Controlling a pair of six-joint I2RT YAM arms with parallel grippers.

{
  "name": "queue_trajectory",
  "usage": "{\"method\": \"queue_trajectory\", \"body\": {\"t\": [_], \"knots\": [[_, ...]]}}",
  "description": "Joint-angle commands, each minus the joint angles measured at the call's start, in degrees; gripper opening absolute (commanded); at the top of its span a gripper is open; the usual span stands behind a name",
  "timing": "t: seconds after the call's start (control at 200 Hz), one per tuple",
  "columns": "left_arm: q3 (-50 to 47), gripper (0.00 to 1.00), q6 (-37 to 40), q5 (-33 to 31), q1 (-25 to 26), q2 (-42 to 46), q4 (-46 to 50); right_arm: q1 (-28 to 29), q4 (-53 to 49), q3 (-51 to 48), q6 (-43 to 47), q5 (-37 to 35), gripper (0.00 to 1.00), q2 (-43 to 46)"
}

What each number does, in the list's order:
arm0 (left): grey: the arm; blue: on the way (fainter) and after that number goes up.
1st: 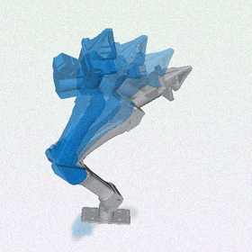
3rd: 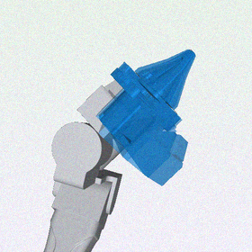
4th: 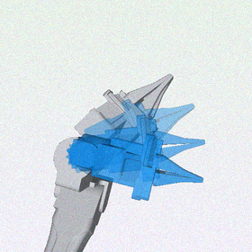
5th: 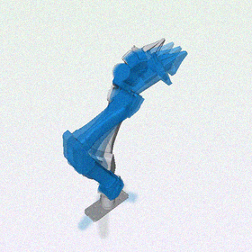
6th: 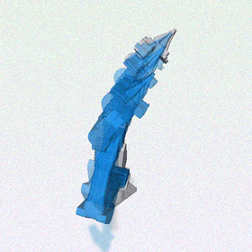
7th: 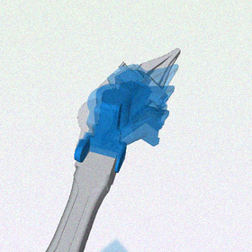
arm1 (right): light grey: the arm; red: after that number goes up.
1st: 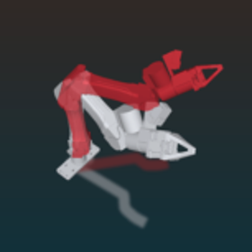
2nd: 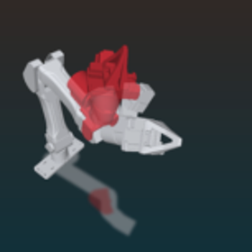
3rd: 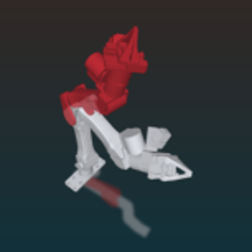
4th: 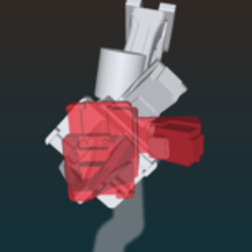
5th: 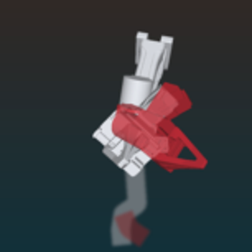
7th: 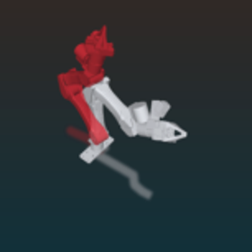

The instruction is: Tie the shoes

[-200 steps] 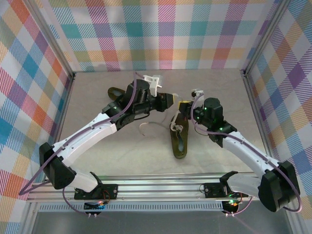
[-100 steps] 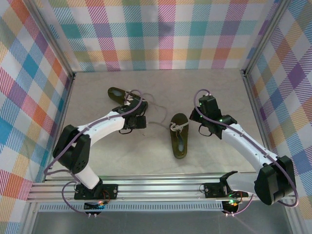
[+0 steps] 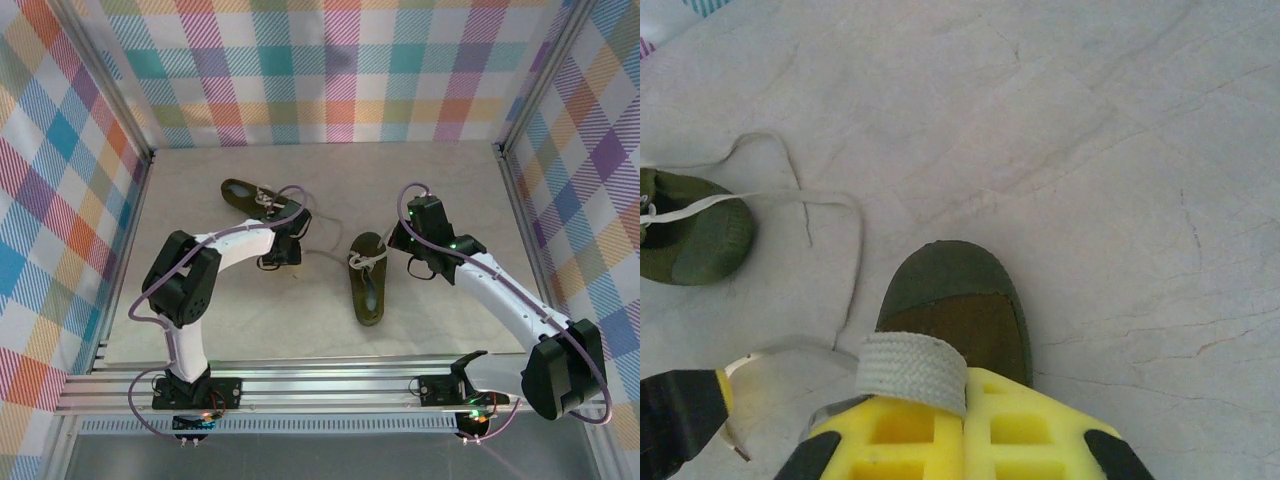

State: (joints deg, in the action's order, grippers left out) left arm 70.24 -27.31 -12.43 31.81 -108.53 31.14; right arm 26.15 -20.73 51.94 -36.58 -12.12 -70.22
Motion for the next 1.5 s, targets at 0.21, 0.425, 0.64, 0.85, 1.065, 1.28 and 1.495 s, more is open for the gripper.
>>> {"method": "queue_trajectory", "body": {"t": [0.21,0.425,0.64,0.85,1.065,1.28,1.495], "knots": [[1.04,0.0,-0.22,1.34,-1.12,-0.82,-0.71,-0.53,-2.9,2.46,2.32,-1.91,0.0,0.46],[-7.5,0.0,-2.26,-9.69,-3.44,19.81,-0.09,-3.82,-5.37,2.99,5.77,-5.49,0.0,3.01],[-10.07,0.0,0.08,-13.63,-5.67,32.92,2.6,-9.13,-6.28,3.08,7.49,-4.58,0.0,4.55],[-12.09,0.0,0.42,-13.21,-6.29,34.52,1.94,-14.94,-7.01,2.81,8.62,-4.17,0.0,4.24],[-13.11,0.0,0.77,-12.57,-7.53,35.0,1.56,-19.68,-6.05,2.48,10.11,-1.14,0.0,2.3],[-14.1,0.0,5.33,-0.87,-7.82,37.59,-4.6,-20.47,2.34,0.43,13.88,19.07,0.0,4.27],[-11.49,0.0,6.46,5.14,-7.74,40.56,-7.79,-20.11,9.81,-1.54,11.26,30.15,0.0,12.09]]}}
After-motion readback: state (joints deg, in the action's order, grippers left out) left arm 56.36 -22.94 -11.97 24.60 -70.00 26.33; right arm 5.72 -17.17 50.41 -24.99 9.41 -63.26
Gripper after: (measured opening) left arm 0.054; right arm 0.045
